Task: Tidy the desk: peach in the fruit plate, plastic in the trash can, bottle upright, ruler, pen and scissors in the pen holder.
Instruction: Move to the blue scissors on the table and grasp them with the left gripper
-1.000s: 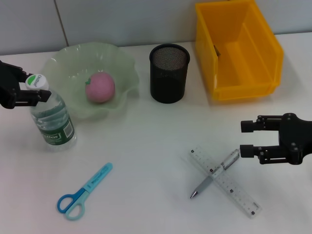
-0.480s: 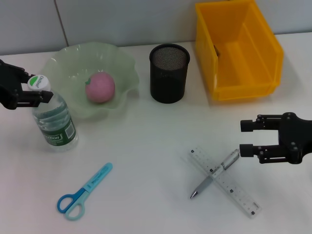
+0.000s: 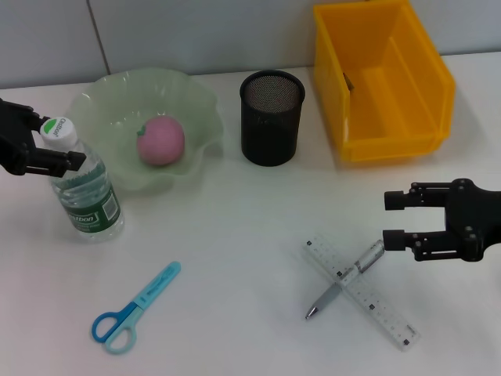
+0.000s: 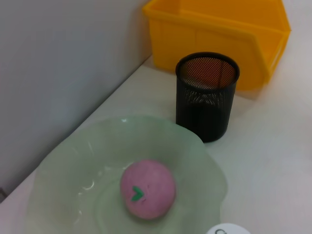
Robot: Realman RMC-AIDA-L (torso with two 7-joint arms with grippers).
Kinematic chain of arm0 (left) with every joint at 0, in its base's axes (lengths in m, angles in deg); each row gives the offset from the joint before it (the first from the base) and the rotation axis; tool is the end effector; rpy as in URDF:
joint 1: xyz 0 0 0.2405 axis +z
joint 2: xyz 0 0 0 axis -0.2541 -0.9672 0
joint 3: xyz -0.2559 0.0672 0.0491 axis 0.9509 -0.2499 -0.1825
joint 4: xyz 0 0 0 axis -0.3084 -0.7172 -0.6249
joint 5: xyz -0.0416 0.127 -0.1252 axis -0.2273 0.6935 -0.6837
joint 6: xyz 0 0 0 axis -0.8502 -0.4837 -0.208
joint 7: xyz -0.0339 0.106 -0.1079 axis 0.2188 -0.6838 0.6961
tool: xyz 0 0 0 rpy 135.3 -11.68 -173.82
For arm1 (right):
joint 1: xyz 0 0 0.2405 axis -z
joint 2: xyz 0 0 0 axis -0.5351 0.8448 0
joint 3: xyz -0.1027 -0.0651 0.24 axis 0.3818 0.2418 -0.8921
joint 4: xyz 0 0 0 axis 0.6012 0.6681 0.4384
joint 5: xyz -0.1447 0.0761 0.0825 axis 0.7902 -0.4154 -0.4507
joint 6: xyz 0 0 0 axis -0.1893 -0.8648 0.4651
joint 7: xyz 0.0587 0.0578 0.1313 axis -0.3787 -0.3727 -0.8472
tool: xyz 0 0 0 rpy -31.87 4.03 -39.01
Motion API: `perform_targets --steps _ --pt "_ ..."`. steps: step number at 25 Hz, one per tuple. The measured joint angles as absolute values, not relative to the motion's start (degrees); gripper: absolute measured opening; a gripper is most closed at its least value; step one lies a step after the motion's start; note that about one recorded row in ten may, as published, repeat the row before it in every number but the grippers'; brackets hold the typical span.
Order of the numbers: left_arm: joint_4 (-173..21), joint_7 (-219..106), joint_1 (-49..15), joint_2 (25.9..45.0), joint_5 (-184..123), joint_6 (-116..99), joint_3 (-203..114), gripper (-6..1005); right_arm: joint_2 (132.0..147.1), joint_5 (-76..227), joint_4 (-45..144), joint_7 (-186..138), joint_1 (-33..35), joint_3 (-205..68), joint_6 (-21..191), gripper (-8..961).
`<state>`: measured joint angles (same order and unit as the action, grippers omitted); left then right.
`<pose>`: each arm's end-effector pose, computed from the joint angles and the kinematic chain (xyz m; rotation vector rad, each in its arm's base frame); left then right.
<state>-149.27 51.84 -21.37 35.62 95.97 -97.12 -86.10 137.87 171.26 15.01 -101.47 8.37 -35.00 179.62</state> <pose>-0.2184 0.3634 0.0739 -2.6775 -0.5057 0.0780 0.2816 0.2771 0.0388 -2.8075 0.6486 0.7645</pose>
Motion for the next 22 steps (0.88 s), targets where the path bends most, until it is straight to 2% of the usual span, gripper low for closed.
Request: perform_targets --steps 1,6,12,20,22 --pt "-149.3 51.9 -21.4 35.63 96.0 -97.1 -86.0 491 137.87 171.3 15.0 -101.5 8.4 -35.0 179.6 725" --pt "-149.3 51.9 -21.5 35.64 96.0 -97.1 -85.8 728 137.87 171.3 15.0 -101.6 8.3 -35.0 179.6 725" --pt "-149.4 52.7 -21.5 35.44 95.6 -97.1 -85.7 855 137.87 171.3 15.0 -101.7 8.2 -35.0 179.5 725" --pt "-149.5 53.2 -22.1 35.03 92.4 -98.3 -80.4 854 137.79 171.3 15.0 -101.8 8.2 -35.2 179.5 725" --pt "-148.7 53.4 -21.6 33.72 83.7 -100.5 -76.9 854 137.77 171.4 15.0 -101.8 8.2 -35.4 179.5 725"
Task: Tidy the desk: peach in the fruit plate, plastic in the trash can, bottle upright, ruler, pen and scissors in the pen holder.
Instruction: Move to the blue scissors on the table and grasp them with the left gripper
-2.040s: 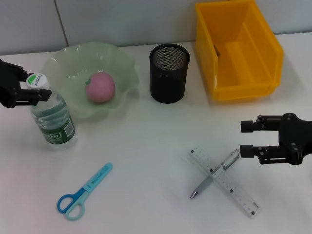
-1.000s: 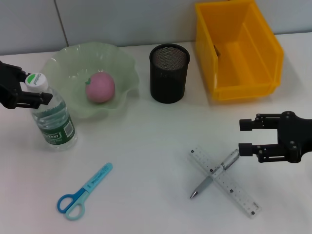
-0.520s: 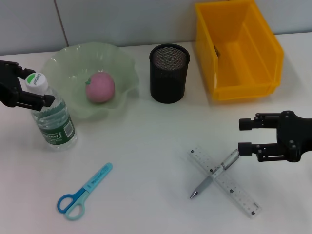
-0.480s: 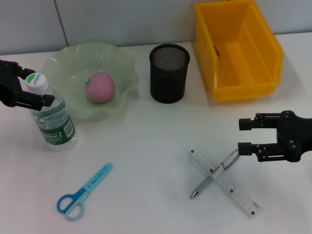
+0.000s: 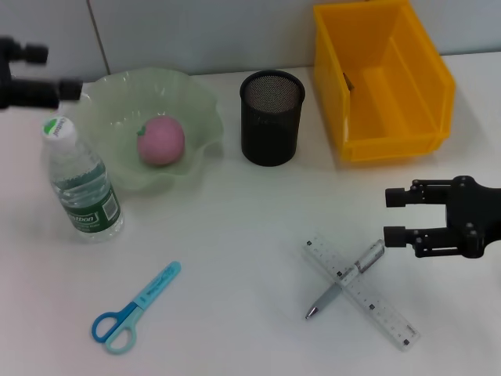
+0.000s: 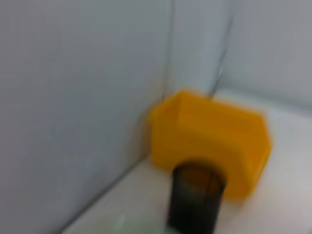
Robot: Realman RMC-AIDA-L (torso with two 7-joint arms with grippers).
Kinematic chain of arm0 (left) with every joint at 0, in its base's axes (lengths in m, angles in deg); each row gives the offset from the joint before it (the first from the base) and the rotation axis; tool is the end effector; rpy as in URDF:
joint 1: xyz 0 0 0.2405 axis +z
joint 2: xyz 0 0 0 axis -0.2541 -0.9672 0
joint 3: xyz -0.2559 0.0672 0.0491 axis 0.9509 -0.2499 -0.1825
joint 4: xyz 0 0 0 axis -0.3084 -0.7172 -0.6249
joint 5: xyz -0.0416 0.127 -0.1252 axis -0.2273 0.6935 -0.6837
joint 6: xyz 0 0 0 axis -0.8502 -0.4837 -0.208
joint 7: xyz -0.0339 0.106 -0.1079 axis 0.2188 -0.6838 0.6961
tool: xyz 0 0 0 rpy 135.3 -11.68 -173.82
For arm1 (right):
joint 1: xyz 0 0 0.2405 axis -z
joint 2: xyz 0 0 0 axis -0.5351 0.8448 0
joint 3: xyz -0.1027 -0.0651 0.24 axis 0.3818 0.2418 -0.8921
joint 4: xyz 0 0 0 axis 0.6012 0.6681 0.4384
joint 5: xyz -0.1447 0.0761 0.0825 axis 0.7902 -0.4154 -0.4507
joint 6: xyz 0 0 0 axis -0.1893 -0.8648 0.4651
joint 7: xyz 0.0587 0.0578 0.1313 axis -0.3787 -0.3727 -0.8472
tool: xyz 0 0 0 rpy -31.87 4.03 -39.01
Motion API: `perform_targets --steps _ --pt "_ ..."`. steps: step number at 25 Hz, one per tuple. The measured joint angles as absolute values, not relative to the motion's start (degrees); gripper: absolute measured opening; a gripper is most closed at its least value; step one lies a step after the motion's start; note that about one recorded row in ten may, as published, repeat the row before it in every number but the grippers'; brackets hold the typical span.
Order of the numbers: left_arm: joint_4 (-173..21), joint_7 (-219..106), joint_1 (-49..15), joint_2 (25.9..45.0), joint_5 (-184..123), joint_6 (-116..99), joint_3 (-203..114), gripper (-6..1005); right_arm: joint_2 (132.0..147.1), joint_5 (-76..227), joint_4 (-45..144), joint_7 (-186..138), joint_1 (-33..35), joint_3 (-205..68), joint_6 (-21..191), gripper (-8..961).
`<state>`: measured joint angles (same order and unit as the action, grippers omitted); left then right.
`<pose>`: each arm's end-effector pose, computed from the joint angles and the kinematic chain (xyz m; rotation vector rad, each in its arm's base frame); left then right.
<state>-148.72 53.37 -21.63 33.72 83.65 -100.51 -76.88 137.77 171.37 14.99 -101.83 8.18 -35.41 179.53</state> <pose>-0.1994 0.3644 0.1069 -2.6244 -0.5386 -0.2945 0.2815 0.2788 0.0403 -2.8009 0.6538 0.7645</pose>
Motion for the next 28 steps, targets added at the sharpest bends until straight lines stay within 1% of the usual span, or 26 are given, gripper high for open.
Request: perform_targets --steps 2,5,6,7,9,10,11,13,22,25,28 --pt "-146.9 53.4 -21.0 32.92 75.0 -102.7 -75.7 854 137.75 171.4 15.0 -101.8 8.2 -35.5 179.6 725" --pt "-145.9 53.3 -20.8 32.79 71.9 -103.6 -75.7 854 137.69 171.4 15.0 -101.8 8.2 -35.6 179.6 725" --pt "-142.9 52.7 -20.6 33.20 64.8 -105.4 -76.5 855 137.66 171.3 15.0 -101.8 8.2 -35.7 179.6 725" --pt "-142.2 52.2 -20.6 34.10 63.3 -105.7 -77.2 855 137.63 171.3 15.0 -101.8 8.2 -35.9 179.6 725" --pt "-142.2 52.2 -20.6 34.10 63.3 -105.7 -77.2 855 137.55 171.3 14.9 -101.8 8.2 -36.6 179.9 725" --pt "-142.0 51.2 -20.6 35.35 61.9 -105.9 -77.9 855 137.47 171.3 14.9 -101.9 8.2 -36.9 180.0 724" --pt "-141.9 49.1 -20.7 37.79 60.8 -105.9 -79.0 855 137.36 171.3 14.9 -101.9 8.2 -37.1 180.1 724" --pt "-140.1 46.7 -20.7 39.01 58.6 -105.7 -81.7 855 137.10 171.2 14.8 -102.3 8.2 -37.2 180.2 724" --pt "-127.6 36.5 -20.6 39.13 52.2 -102.4 -90.6 852 136.05 171.1 14.5 -103.8 8.2 -37.9 181.1 724" --pt "-126.9 35.9 -20.6 39.08 52.3 -101.8 -91.4 851 135.94 171.1 14.6 -103.8 8.1 -38.0 181.3 724" --pt "-131.3 38.2 -19.6 38.72 55.8 -101.0 -95.1 850 135.94 171.3 14.8 -103.9 8.1 -37.9 181.3 724"
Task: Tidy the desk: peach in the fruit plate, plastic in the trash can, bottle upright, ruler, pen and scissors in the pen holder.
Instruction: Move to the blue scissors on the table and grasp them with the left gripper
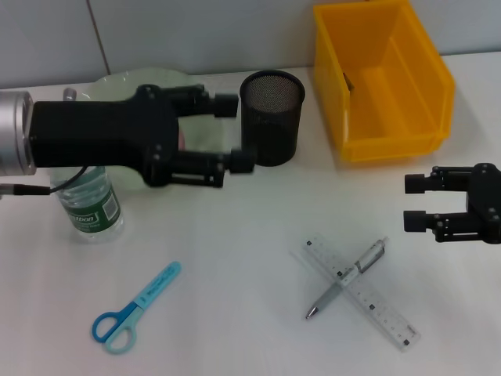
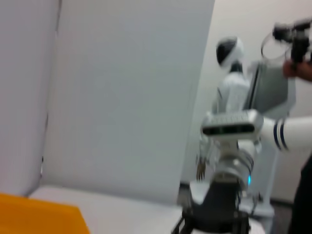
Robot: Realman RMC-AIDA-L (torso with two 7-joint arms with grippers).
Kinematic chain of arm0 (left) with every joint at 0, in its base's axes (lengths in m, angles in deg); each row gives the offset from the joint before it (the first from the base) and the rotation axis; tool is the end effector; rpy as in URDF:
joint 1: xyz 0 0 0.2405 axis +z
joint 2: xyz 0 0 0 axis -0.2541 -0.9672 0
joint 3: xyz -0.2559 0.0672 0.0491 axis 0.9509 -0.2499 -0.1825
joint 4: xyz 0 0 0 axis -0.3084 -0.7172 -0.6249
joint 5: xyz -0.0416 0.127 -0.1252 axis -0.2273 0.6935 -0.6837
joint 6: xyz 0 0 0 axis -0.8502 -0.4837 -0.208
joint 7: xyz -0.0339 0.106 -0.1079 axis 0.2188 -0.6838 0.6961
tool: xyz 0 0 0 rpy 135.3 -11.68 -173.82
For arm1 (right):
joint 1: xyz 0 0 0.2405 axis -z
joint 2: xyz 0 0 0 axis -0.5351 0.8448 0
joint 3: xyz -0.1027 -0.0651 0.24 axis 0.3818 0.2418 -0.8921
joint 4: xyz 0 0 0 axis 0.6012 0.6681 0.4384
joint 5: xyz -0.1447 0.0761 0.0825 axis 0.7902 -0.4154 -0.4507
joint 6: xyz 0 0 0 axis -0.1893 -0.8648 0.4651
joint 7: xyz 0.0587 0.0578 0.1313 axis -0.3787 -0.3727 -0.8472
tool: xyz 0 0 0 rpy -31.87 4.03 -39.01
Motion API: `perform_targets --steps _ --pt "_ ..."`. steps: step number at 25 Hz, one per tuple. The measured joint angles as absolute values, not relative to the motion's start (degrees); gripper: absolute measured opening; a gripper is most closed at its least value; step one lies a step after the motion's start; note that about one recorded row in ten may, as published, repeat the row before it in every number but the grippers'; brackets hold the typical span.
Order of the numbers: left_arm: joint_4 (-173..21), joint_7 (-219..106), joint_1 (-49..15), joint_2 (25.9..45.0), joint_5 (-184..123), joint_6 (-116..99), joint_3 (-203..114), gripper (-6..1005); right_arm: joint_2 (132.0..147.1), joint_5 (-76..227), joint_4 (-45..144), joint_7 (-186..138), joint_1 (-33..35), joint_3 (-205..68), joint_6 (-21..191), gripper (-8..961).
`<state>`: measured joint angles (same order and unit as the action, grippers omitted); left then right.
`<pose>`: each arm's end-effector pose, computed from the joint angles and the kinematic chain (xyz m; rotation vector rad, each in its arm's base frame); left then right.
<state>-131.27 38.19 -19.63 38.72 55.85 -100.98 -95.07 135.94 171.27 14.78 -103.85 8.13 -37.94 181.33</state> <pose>-0.1457 0.3214 0.0132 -2.9769 -0.2753 -0.9117 0.2847 0.2809 0.0587 -2.7696 0.6803 0.7798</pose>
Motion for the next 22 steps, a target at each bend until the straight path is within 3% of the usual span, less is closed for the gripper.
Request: perform_targets --steps 11,22 --pt "-160.5 60.6 -16.7 38.87 72.3 -103.2 -104.0 848 135.07 171.6 14.4 -104.6 8.7 -37.8 182.2 724" --pt "-172.1 86.9 -18.8 38.92 85.2 -105.5 -113.9 847 134.97 171.6 14.1 -105.2 8.5 -37.7 181.9 724"
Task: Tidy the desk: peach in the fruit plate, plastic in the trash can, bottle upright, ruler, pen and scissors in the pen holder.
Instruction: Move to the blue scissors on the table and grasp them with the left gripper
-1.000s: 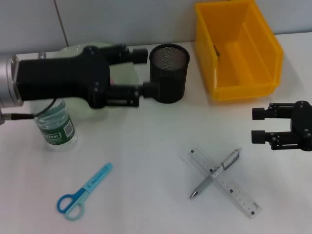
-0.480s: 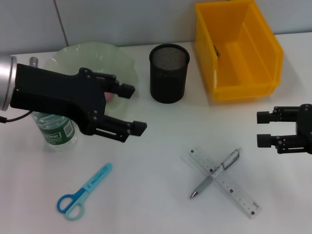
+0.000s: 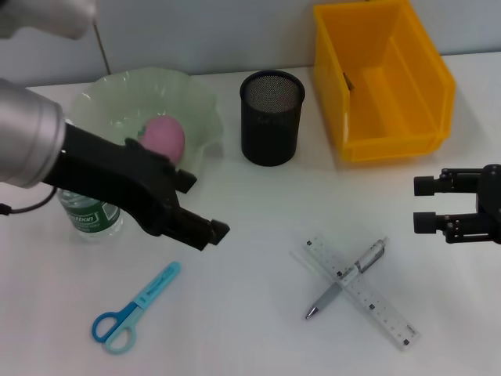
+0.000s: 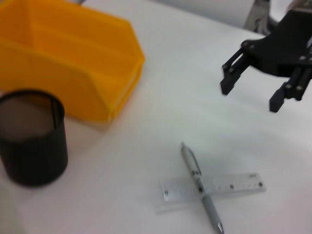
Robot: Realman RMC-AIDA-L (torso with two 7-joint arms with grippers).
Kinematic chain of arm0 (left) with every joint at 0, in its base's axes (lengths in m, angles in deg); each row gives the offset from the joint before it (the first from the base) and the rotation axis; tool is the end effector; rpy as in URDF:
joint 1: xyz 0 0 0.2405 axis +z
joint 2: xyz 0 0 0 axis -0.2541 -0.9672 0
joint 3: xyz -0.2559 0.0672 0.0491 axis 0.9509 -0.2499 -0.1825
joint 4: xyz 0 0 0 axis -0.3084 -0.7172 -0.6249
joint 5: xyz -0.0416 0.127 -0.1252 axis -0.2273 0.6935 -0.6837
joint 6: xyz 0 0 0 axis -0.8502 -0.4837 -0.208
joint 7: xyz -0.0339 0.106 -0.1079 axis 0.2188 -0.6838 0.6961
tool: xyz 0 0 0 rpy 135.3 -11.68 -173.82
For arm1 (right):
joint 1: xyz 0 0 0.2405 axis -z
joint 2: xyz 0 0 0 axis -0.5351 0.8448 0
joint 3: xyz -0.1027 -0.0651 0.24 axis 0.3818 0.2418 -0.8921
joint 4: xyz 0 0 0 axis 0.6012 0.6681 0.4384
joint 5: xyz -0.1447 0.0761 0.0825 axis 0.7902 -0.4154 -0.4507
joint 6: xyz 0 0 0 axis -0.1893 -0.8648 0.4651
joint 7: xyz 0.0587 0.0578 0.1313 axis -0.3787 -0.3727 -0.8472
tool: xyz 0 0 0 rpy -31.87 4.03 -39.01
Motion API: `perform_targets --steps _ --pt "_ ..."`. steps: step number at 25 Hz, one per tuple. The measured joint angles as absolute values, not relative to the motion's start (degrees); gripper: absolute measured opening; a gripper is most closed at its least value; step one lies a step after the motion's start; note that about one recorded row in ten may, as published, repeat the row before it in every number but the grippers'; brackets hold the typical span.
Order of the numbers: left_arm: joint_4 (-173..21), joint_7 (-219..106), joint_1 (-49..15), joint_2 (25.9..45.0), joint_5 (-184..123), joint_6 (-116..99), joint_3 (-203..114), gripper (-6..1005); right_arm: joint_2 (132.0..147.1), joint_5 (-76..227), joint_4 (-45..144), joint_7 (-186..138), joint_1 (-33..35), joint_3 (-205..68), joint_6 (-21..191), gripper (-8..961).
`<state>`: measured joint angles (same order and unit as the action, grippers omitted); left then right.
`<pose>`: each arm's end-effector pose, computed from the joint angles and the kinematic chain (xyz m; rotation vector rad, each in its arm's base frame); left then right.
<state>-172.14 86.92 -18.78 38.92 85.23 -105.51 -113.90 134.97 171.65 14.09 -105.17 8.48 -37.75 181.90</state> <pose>-0.1212 0.2976 0.0141 -2.9243 -0.6130 0.1360 0.2884 0.2794 0.0656 -2.7756 0.7020 0.7502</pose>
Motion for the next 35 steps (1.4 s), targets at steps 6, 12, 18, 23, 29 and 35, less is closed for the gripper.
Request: perform_targets --steps 6,12,18,23,29,35 --pt "-170.9 100.3 -22.4 39.00 96.0 -106.3 -121.3 846 135.34 172.3 11.9 -105.1 8.5 -37.3 181.9 725" --pt "-164.9 106.8 -25.5 39.36 103.4 -106.4 -127.9 846 135.49 174.5 9.9 -104.7 8.0 -37.5 182.0 725" --pt "-163.1 107.9 -26.2 39.36 107.8 -105.4 -127.5 846 135.30 175.2 9.9 -104.6 7.7 -37.3 182.1 725" --pt "-161.9 108.0 -26.6 39.43 109.1 -105.4 -127.5 847 135.34 176.1 10.1 -103.7 6.9 -37.4 179.9 725" --pt "-159.6 108.0 -27.4 39.60 108.7 -104.5 -128.7 847 135.22 176.9 11.2 -103.2 4.7 -37.3 177.6 725" --pt "-158.5 107.3 -27.7 39.48 108.8 -104.3 -129.0 847 135.32 177.1 11.2 -103.4 4.4 -37.3 177.8 725"
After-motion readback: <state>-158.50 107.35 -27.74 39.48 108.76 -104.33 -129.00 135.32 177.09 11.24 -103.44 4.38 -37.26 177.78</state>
